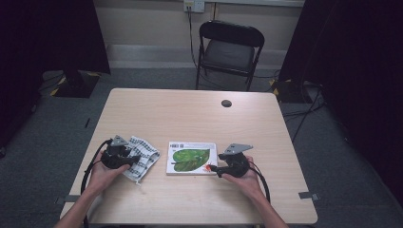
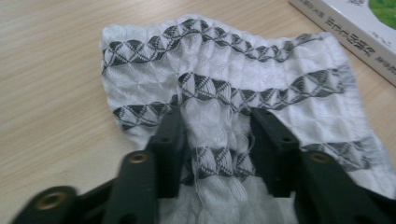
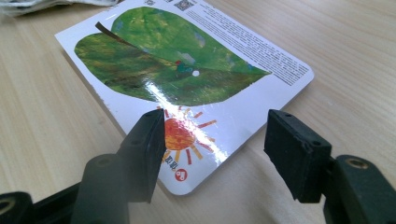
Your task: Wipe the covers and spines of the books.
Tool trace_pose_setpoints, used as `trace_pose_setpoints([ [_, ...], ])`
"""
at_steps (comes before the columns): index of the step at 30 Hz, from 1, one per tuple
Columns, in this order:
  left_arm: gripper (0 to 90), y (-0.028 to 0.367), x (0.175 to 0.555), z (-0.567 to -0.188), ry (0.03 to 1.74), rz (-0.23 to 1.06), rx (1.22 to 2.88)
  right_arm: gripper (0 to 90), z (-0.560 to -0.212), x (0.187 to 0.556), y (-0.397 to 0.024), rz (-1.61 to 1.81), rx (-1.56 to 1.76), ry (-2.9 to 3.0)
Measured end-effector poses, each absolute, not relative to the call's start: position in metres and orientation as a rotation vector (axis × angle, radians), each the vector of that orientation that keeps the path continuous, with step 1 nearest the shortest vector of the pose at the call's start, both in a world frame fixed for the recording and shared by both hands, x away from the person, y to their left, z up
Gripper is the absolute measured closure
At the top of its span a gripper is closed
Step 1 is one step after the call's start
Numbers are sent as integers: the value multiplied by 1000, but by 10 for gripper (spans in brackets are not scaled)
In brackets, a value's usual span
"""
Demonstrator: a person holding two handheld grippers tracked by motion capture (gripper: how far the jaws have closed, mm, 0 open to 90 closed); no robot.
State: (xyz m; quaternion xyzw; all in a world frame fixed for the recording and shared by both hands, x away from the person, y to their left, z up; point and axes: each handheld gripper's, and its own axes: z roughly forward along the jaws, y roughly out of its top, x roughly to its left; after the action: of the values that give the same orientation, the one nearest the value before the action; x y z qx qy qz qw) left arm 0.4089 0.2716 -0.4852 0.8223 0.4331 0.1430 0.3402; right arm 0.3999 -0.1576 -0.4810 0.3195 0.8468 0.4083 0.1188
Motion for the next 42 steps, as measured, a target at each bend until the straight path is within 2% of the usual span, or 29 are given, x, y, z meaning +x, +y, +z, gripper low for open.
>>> trace_pose_setpoints([
  [2, 755, 271, 409, -486, 1120, 325, 2125, 382, -483, 402, -158, 1192, 942, 2478],
  [6, 804, 275, 410, -486, 1124, 233, 2080, 333, -487, 406, -155, 1175, 956, 2471],
  [12, 810, 267, 403, -480, 1074, 202, 2047, 291, -493, 415, -147, 1199, 973, 2460],
  [23, 811, 256, 391, -461, 971, 210, 1996, 292, -495, 417, -146, 1230, 971, 2475],
  [42, 811, 236, 386, -447, 887, 162, 1928, 298, -492, 397, -127, 1200, 906, 2557],
])
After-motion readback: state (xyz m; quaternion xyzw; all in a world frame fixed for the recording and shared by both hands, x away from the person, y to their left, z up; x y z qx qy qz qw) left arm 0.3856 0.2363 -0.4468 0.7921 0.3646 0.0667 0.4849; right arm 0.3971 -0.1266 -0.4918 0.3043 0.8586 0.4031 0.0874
